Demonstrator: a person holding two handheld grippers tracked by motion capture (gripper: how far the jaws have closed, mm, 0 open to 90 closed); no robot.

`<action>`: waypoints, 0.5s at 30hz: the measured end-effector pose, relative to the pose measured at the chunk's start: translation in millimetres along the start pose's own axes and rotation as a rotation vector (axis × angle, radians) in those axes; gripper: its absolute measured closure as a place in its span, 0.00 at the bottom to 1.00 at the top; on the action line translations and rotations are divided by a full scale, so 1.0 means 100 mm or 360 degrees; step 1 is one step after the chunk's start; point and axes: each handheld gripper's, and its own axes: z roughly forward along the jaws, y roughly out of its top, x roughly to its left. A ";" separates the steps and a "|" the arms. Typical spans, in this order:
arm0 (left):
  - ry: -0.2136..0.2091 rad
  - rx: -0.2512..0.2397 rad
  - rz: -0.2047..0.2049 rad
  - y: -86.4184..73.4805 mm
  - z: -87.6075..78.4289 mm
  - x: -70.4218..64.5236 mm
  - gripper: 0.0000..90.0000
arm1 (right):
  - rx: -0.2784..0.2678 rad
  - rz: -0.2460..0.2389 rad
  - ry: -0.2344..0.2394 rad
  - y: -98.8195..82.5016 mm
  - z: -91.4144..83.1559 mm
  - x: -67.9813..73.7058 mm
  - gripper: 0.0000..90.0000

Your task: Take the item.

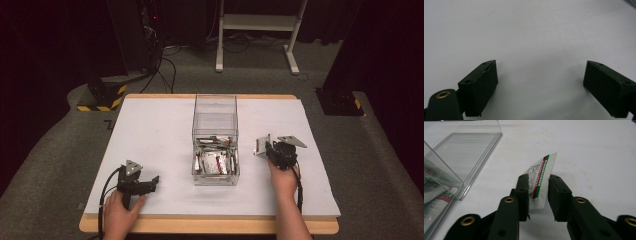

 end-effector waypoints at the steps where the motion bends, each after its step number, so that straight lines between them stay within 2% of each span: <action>1: -0.0001 0.0001 0.0001 0.00 0.00 0.00 0.14 | -0.0005 0.0002 -0.0009 0.00 -0.01 -0.01 0.70; 5: -0.0001 0.0002 0.0001 0.00 0.00 0.00 0.14 | -0.0029 0.0004 -0.0045 0.02 -0.05 -0.03 0.63; 15: -0.0005 0.0005 0.0000 0.00 0.00 0.00 0.14 | -0.0075 -0.0008 -0.0006 0.05 -0.18 0.00 0.62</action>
